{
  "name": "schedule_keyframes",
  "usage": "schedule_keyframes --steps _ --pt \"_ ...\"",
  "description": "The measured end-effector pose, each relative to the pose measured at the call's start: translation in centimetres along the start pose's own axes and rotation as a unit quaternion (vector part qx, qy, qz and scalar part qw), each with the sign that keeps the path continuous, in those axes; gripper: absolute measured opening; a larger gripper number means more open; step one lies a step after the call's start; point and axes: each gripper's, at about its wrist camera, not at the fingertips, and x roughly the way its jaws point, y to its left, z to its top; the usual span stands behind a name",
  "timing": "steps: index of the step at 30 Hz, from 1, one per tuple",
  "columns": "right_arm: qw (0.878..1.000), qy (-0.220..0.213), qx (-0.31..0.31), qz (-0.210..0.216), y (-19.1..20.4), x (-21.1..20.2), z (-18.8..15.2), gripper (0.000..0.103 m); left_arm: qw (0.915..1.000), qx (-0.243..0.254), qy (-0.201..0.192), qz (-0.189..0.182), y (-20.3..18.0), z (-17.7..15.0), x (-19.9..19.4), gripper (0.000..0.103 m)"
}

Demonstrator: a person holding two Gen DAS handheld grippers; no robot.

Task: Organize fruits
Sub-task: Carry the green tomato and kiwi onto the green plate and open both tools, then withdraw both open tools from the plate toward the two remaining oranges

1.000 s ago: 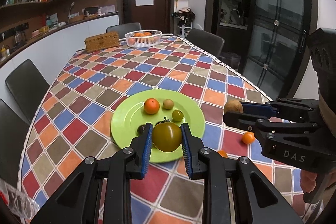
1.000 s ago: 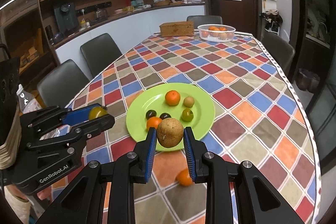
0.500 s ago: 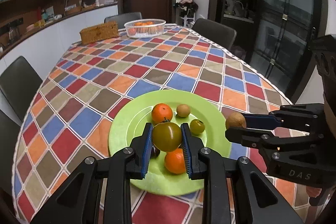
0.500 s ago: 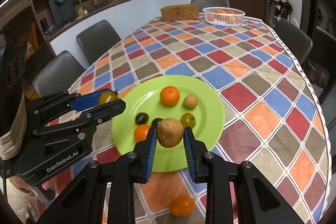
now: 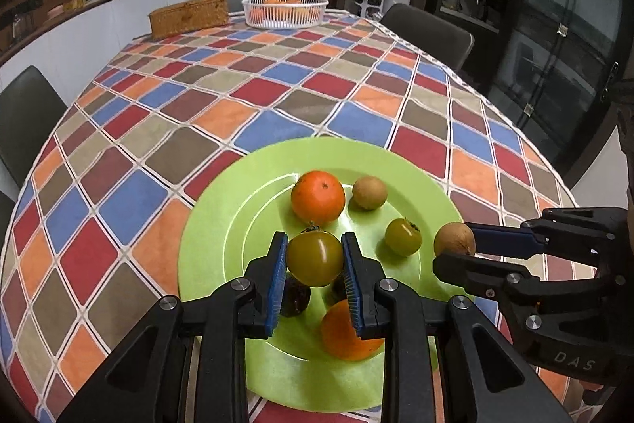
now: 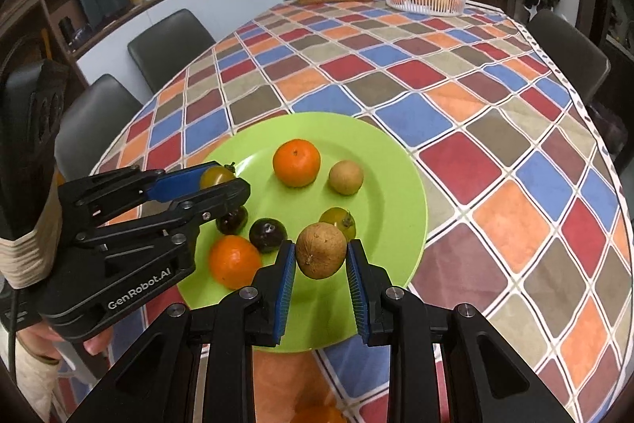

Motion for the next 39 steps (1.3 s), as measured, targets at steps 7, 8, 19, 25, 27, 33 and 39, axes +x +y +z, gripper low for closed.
schedule_keyframes --steps 7,8,19,25,27,33,39 --pt "1.000 0.005 -0.005 -0.001 0.0 0.1 -0.4 0.033 0.9999 -0.003 -0.007 0.013 0.1 -0.5 -1.1 0.032" --pt "1.000 0.002 -0.006 -0.004 0.0 -0.1 -0.5 0.035 0.9998 -0.004 -0.008 0.017 0.1 -0.7 -1.4 0.032" --pt "0.998 -0.055 -0.015 -0.006 1.1 -6.1 -2.8 0.035 0.9978 0.018 -0.048 0.043 -2.7 -3.1 -8.5 0.036" --pt "0.996 -0.089 -0.017 -0.001 1.9 -10.2 -4.2 0.035 0.9964 0.024 -0.070 0.041 -4.6 -3.8 -12.4 0.045" --pt "0.995 -0.096 -0.018 -0.003 2.0 -11.3 -4.7 0.035 0.9958 0.028 -0.078 0.040 -5.4 -4.1 -13.6 0.048" --pt "0.992 -0.123 -0.018 -0.014 1.8 -14.3 -6.1 0.049 0.9933 0.047 -0.090 0.056 -7.5 -5.2 -16.1 0.065" --pt "0.990 -0.136 -0.027 -0.029 1.2 -16.2 -7.6 0.059 0.9897 0.058 -0.106 0.076 -9.7 -6.4 -17.6 0.081"
